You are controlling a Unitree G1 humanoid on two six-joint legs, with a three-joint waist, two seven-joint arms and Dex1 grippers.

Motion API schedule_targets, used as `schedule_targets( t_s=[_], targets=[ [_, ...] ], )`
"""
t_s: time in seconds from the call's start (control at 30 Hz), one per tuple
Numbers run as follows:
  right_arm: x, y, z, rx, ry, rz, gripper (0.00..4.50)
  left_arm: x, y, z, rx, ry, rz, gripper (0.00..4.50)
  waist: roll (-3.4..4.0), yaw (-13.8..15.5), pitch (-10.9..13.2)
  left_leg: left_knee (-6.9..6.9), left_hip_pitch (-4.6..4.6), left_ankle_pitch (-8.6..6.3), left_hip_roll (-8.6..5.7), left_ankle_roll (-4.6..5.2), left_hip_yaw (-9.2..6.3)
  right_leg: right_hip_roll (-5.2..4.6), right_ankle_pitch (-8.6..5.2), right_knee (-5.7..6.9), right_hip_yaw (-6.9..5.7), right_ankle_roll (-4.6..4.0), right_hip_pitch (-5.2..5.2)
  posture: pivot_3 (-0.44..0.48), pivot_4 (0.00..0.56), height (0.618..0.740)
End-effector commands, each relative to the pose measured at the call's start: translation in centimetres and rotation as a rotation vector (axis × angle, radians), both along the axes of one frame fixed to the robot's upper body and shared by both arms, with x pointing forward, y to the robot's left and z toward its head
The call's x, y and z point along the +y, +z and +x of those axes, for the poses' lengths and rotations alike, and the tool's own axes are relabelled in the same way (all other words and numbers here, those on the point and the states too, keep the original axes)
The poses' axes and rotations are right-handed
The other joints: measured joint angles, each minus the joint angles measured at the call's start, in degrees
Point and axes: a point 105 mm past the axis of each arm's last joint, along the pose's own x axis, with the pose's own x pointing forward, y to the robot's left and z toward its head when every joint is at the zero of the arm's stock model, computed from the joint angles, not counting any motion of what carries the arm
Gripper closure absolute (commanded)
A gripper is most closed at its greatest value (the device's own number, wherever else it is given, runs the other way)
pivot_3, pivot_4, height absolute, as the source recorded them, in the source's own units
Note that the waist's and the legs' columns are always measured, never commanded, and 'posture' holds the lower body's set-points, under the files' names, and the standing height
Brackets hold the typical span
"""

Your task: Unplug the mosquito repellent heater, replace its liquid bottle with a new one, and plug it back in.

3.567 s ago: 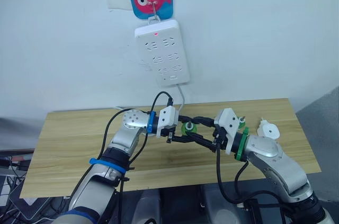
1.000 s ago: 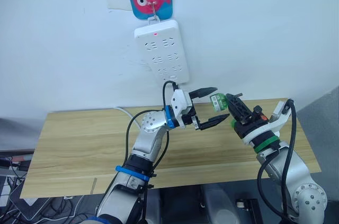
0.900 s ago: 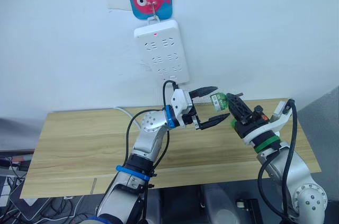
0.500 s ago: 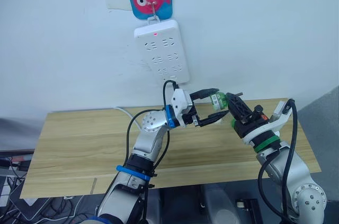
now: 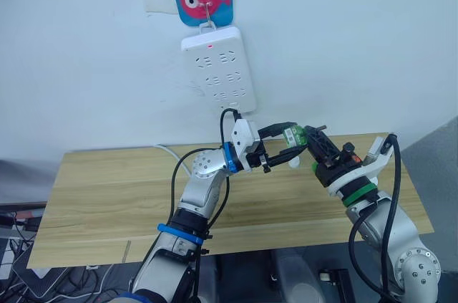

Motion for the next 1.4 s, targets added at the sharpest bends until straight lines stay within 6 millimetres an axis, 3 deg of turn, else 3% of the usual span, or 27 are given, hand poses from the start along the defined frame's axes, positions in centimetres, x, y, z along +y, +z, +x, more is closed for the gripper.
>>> schedule_targets(
  t_s=[0.03,0.13,0.23,0.37,0.57,0.67,0.8,0.9,1.2,1.4],
  targets=[
    [0.4,1.0,-1.1,-0.050,0.041,-0.027,1.99,-0.2,1.0,0.0,-0.027,-0.013,-0.015,2.21,0.00,0.0,0.0,0.00,0.00,0.00,0.00,0.00,-0.01,0.00,0.00,0.00,0.00,0.00,0.00,-0.135,0.259,0.740],
    [0.0,-1.2,-2.3,0.013,0.104,-0.214,1.00,0.0,0.9,0.4,-0.025,-0.015,0.010,2.21,0.01,0.1,0.0,0.00,-0.03,0.00,-0.02,0.00,0.00,0.00,0.00,-0.02,0.00,0.00,0.00,-0.140,0.265,0.740],
    [-1.6,-3.3,-3.7,0.095,0.166,-0.393,0.05,0.4,0.6,0.7,-0.036,-0.024,0.041,2.21,0.01,0.0,0.0,0.00,-0.07,-0.01,-0.04,0.01,0.00,-0.01,0.00,-0.09,-0.01,0.00,0.00,-0.146,0.273,0.740],
    [-5.2,-4.6,-5.1,0.166,0.263,-0.703,0.05,0.8,0.3,1.1,-0.037,-0.024,0.056,2.21,0.03,0.1,0.0,0.03,-0.09,-0.01,-0.06,0.02,0.04,-0.01,0.00,-0.05,0.03,0.00,0.01,-0.150,0.282,0.740],
    [-14.8,-6.9,-4.6,0.420,0.284,-1.215,0.05,0.8,0.0,1.1,-0.038,-0.030,0.060,2.21,-0.02,0.2,0.0,0.00,-0.06,-0.03,-0.04,0.05,0.03,0.11,0.00,-0.18,-0.01,0.00,0.08,-0.155,0.286,0.740],
    [-18.1,-7.3,-3.8,0.490,0.279,-1.306,0.05,0.8,-0.1,0.8,-0.036,-0.032,0.057,2.21,-0.03,0.2,0.0,0.00,-0.10,-0.03,-0.05,0.05,0.04,0.08,0.00,-0.29,-0.01,0.01,0.08,-0.149,0.286,0.740],
    [-20.3,-7.2,-1.8,0.533,0.242,-1.337,0.05,0.9,-0.2,0.7,-0.036,-0.031,0.058,2.21,-0.04,0.0,0.1,0.02,-0.09,-0.03,-0.02,0.06,0.07,0.07,0.01,-0.28,0.02,0.01,0.09,-0.131,0.294,0.740],
    [-21.1,-7.2,-0.4,0.559,0.221,-1.342,0.05,1.1,-0.2,0.6,-0.037,-0.027,0.061,2.21,-0.01,0.2,0.1,0.02,-0.07,-0.03,-0.02,0.06,0.10,0.05,0.01,-0.24,0.05,0.01,0.09,-0.120,0.297,0.740],
    [-20.4,-6.6,3.5,0.580,0.237,-1.335,0.05,1.5,-0.4,0.3,-0.033,-0.015,0.068,2.21,0.00,0.3,0.1,0.05,-0.09,-0.03,-0.06,0.06,0.11,-0.05,0.01,-0.24,0.06,0.01,0.07,-0.091,0.302,0.740],
    [-19.7,-7.2,4.7,0.604,0.270,-1.337,0.05,1.6,-0.4,0.3,-0.034,-0.006,0.068,2.21,0.00,0.6,0.1,0.04,-0.11,-0.04,-0.05,0.06,0.08,-0.07,0.01,-0.29,0.02,0.01,0.06,-0.074,0.305,0.740]
  ],
)
